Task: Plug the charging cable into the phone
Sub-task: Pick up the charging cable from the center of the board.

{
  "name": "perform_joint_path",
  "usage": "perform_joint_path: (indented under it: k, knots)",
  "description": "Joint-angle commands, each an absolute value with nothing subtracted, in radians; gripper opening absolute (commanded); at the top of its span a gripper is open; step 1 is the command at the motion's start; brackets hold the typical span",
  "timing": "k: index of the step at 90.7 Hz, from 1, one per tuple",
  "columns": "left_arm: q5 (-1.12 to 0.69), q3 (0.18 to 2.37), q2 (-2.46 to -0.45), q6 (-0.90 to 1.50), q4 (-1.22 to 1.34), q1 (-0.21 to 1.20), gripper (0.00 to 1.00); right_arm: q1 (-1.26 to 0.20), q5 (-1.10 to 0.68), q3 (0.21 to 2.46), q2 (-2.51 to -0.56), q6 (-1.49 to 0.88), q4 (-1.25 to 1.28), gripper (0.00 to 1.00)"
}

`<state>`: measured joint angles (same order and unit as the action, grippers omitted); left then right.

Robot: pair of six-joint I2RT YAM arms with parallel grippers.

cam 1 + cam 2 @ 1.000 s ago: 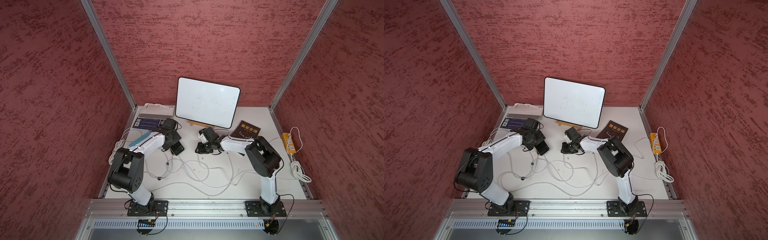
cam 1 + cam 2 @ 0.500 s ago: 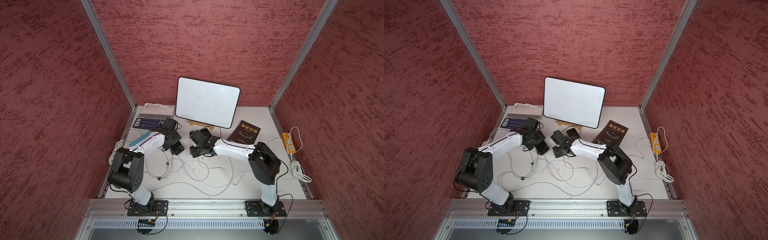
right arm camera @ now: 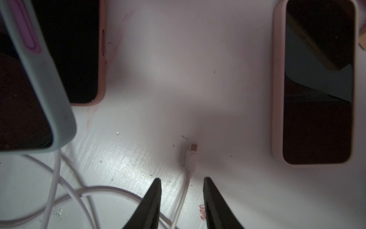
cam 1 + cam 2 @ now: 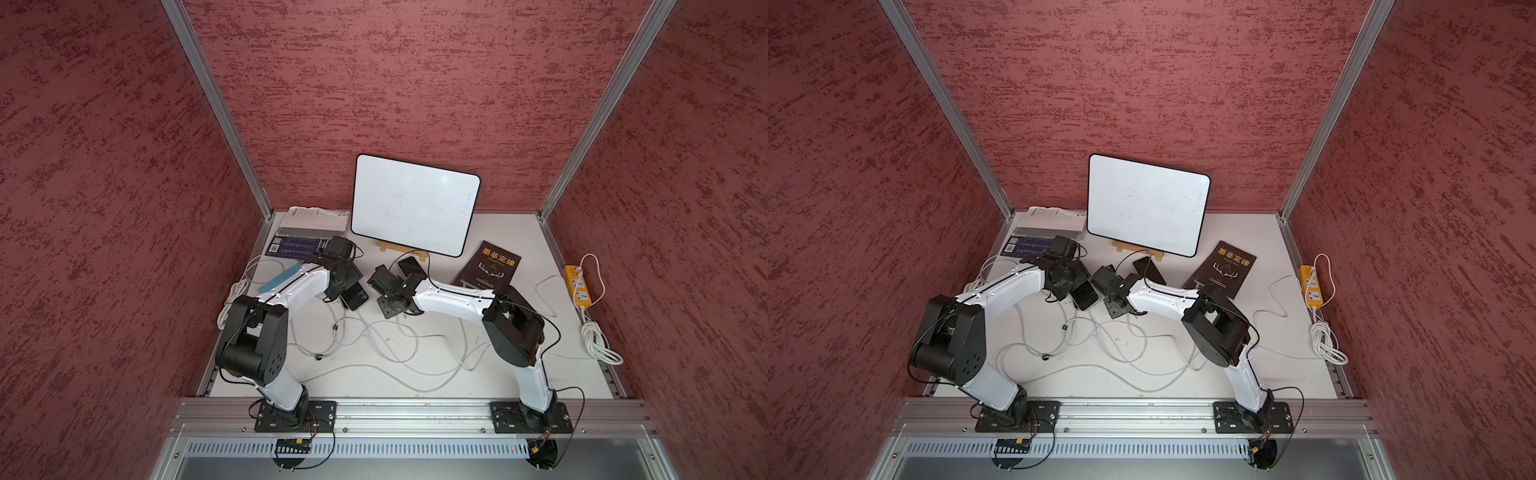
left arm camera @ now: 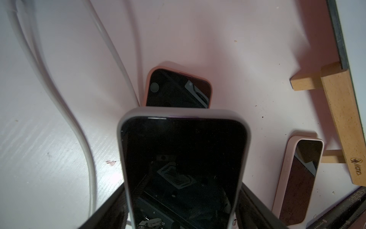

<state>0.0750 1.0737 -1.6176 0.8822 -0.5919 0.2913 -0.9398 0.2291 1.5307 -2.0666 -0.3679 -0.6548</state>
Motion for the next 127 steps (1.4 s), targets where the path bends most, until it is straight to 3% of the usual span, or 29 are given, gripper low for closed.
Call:
perform_joint_path:
  k: [1,86,113,127]
  knots:
    - [0.072,1.108,-1.625,0.870,-0.586,0.284,0.00,-0.945,0.268,1.562,-2.090,-0.363,-0.683,0.38]
    - [0.069,1.111,-1.625,0.868,-0.591,0.284,0.00,-0.931,0.281,1.598,-2.184,-0.359,-0.708,0.23]
    - [0.066,1.113,-1.628,0.868,-0.590,0.284,0.00,-0.916,0.277,1.588,-2.186,-0.364,-0.718,0.15]
    - [0.066,1.113,-1.628,0.868,-0.589,0.284,0.00,-0.905,0.252,1.572,-2.170,-0.365,-0.699,0.04]
